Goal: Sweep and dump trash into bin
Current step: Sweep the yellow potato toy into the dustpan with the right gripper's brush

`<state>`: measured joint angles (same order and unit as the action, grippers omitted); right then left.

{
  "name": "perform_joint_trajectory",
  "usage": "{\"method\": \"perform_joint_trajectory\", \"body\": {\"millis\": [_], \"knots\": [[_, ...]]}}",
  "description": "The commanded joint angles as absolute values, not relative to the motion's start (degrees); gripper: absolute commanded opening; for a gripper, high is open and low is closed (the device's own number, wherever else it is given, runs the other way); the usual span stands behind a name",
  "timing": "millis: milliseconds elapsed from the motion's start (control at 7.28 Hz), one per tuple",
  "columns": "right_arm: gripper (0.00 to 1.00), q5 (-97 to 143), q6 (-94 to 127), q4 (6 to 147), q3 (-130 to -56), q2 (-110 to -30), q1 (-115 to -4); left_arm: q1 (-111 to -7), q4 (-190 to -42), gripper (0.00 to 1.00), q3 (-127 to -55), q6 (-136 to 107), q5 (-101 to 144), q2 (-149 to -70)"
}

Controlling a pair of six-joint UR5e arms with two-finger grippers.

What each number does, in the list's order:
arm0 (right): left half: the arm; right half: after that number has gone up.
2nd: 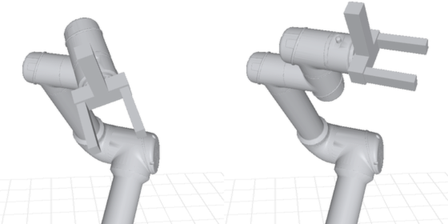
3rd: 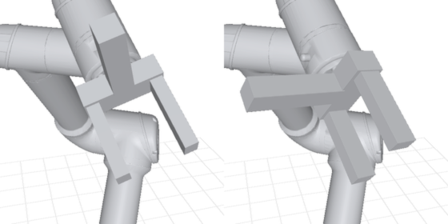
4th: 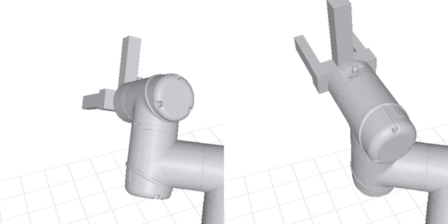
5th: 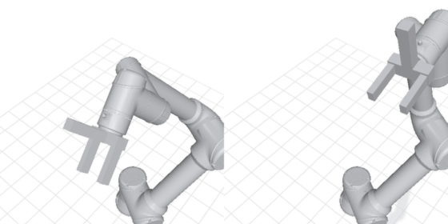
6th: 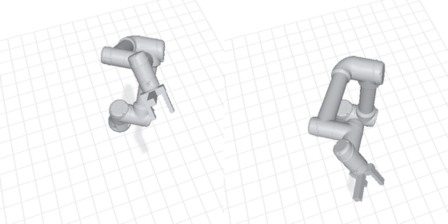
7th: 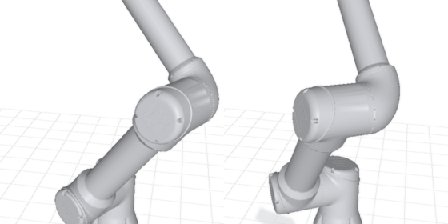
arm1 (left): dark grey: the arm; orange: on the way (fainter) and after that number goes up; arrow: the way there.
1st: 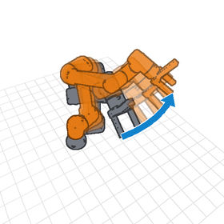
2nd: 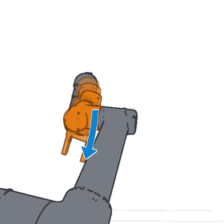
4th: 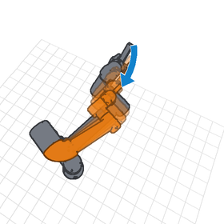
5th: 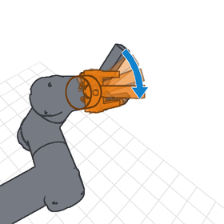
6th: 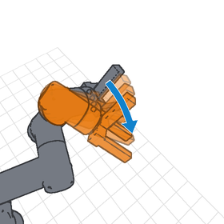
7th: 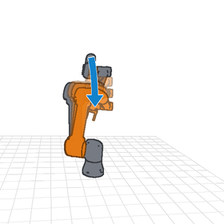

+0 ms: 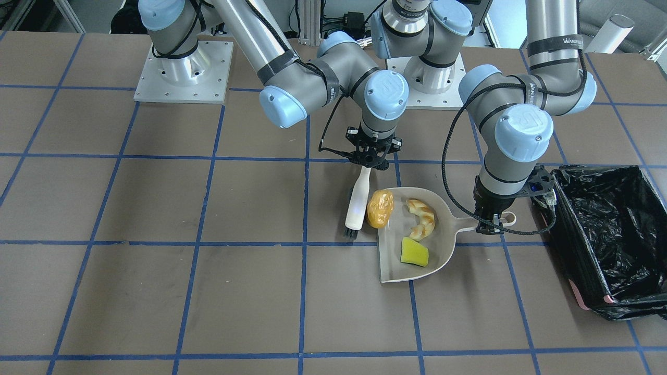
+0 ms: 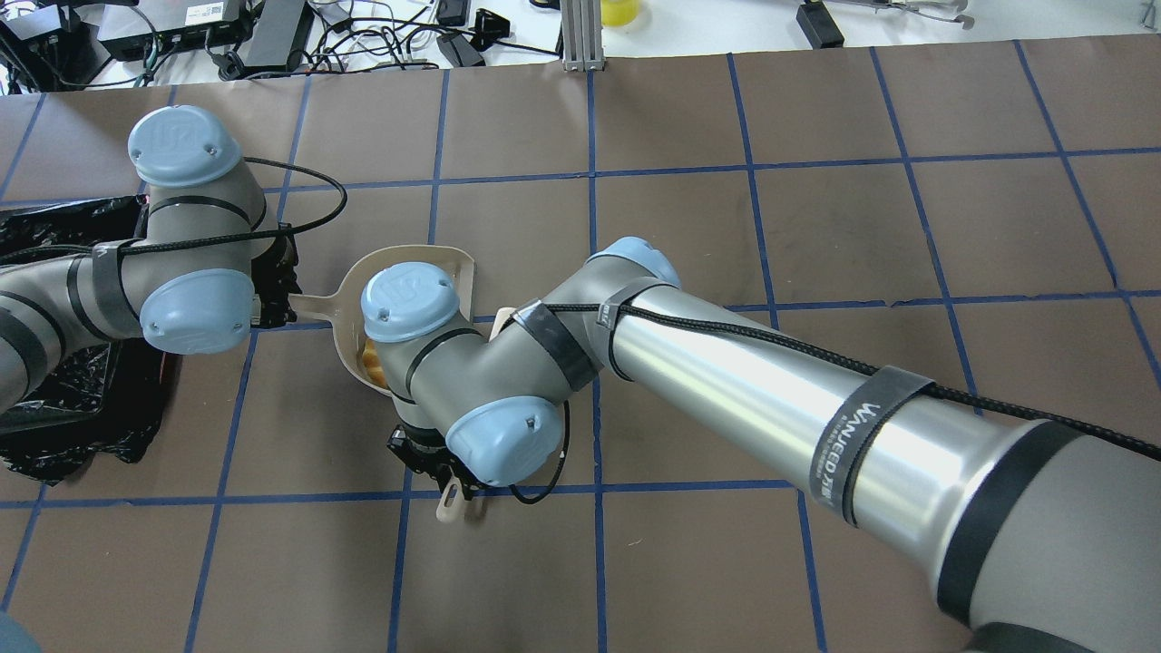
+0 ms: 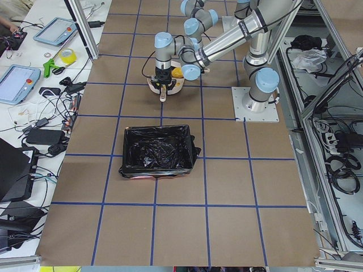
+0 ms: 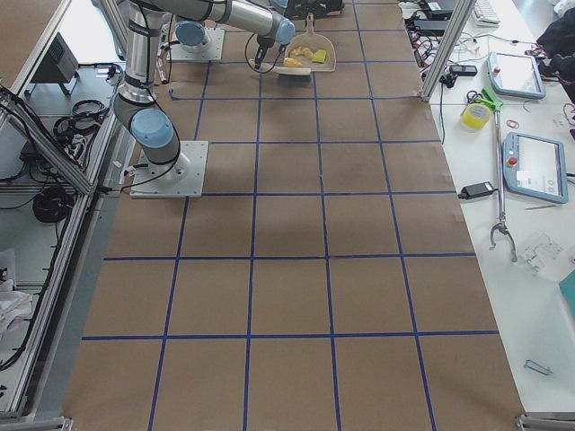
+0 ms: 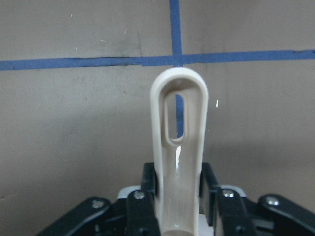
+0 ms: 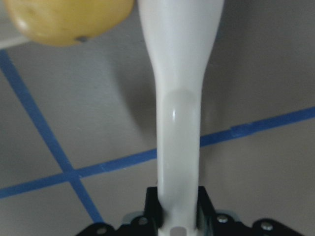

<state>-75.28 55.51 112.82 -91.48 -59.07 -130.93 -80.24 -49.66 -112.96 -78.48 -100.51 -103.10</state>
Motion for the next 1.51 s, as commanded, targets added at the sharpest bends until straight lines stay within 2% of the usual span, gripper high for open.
{"method": "perform_joint_trajectory", "body": {"millis": [0,687,824,1099,1374], "knots": [[0.0,-74.0,55.1,112.2,-84.1,-54.9,-131.0,-80.2,-49.7,0.0,-112.9,-78.3,-100.5,-103.1],[0.0,-76.0,48.3,108.1,-83.9,-56.7,-129.6,-80.2,-49.5,0.0,-112.9,-78.2,-100.4,-103.1],[0.0,-79.2,42.3,100.6,-84.1,-60.1,-127.3,-80.2,-49.4,0.0,-112.9,-78.2,-100.3,-103.1],[0.0,-79.7,35.5,94.2,-86.1,-64.7,-120.5,-80.2,-49.4,0.0,-112.9,-78.2,-100.2,-103.1],[0.0,-84.1,21.2,85.7,-89.5,-71.1,-109.7,-79.8,-51.8,0.0,-111.0,-78.7,-92.6,-101.9]]}}
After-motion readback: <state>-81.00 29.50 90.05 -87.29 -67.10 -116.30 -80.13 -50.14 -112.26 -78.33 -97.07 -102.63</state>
